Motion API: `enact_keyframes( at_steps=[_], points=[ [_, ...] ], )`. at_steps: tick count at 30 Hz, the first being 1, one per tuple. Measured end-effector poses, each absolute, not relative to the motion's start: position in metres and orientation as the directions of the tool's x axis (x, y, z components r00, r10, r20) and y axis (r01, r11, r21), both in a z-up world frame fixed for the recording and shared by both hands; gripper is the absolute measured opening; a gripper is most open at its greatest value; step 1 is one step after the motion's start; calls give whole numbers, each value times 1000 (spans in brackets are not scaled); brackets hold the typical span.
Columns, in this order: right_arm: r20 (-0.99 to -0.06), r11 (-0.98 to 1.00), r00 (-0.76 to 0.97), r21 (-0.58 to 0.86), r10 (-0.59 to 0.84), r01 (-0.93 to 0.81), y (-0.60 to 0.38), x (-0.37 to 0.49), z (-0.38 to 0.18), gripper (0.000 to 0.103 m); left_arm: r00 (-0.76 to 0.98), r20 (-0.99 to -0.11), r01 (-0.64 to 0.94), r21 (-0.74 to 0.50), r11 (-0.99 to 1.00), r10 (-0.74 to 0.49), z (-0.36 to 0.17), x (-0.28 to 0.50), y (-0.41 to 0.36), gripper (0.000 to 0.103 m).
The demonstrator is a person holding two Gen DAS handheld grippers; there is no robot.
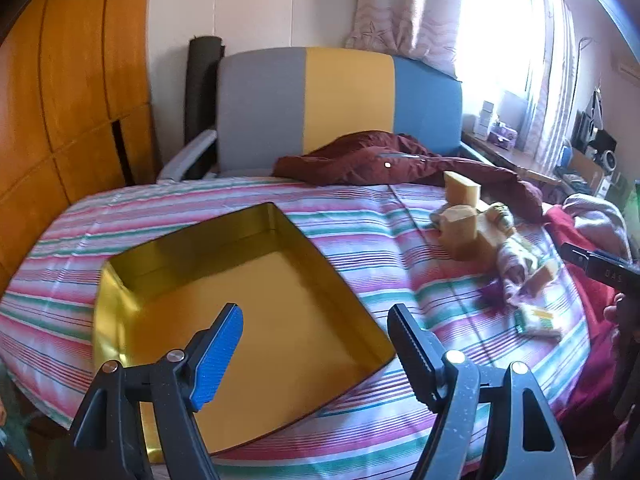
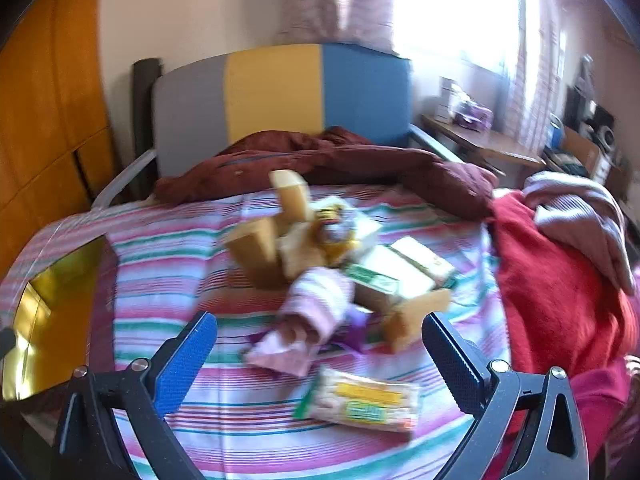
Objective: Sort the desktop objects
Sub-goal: 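Grasp the pink-white sock with the left tool while the right tool grasps a yellow sponge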
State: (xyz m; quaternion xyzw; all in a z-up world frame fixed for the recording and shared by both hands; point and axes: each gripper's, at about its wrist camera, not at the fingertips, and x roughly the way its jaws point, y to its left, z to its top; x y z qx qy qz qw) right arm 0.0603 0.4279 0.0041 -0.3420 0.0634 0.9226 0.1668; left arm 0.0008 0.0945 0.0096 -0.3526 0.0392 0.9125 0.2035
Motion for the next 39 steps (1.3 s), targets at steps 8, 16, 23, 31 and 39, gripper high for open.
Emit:
enact_keyframes(
  at_steps=[8, 16, 23, 31, 39],
  points=[
    [-677, -886, -682, 97, 275, -454, 488, 64, 10, 103, -553, -697, -485, -177, -857, 457, 4, -9, 132, 76],
    [-714, -844, -667, 209, 213, -494, 539, 42, -4, 103, -434, -713, -627, -199, -753, 551, 2, -7, 189, 76],
    [-701, -832, -697, 291, 151, -473, 552, 37, -30, 103, -317, -731, -712, -238, -661, 604, -9, -19, 249, 76],
    [-704, -755, -696, 377, 143, -537, 576, 46, -38, 103, -223, -768, -766, -242, -595, 600, -34, -37, 328, 76],
    [-725, -712, -681, 423, 106, -561, 588, 48, -47, 103, -177, -800, -792, -230, -565, 573, -55, -50, 385, 74]
  ],
)
